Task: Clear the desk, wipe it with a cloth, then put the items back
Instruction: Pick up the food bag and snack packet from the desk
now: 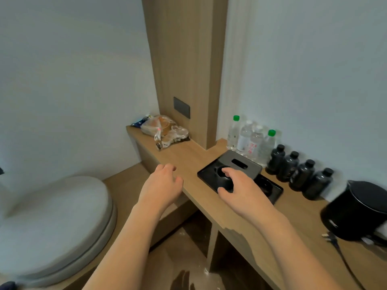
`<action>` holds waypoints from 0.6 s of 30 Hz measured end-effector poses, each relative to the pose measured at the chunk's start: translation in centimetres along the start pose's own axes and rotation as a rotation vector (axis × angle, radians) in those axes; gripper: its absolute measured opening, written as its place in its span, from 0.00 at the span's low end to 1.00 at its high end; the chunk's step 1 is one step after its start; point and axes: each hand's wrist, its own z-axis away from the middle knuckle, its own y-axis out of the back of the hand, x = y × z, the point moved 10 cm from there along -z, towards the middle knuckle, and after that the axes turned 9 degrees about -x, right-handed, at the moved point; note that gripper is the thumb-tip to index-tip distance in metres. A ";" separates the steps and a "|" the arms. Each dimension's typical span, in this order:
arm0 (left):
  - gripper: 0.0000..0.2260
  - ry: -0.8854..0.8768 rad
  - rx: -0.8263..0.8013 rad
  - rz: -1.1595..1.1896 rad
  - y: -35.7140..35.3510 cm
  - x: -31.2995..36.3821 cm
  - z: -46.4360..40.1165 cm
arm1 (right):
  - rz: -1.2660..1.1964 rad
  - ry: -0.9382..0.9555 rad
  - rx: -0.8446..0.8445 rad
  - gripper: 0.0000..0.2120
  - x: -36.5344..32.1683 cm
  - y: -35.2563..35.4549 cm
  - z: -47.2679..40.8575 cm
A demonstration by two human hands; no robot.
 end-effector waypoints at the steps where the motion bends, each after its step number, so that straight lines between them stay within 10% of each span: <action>1: 0.21 0.004 0.003 0.009 1.1 -1.4 -1.7 | 0.000 -0.001 -0.016 0.29 -1.0 -0.5 -1.9; 18: 0.18 0.075 -0.117 0.041 6.3 -15.6 -27.1 | -0.160 -0.092 -0.129 0.30 -4.3 -6.6 -33.2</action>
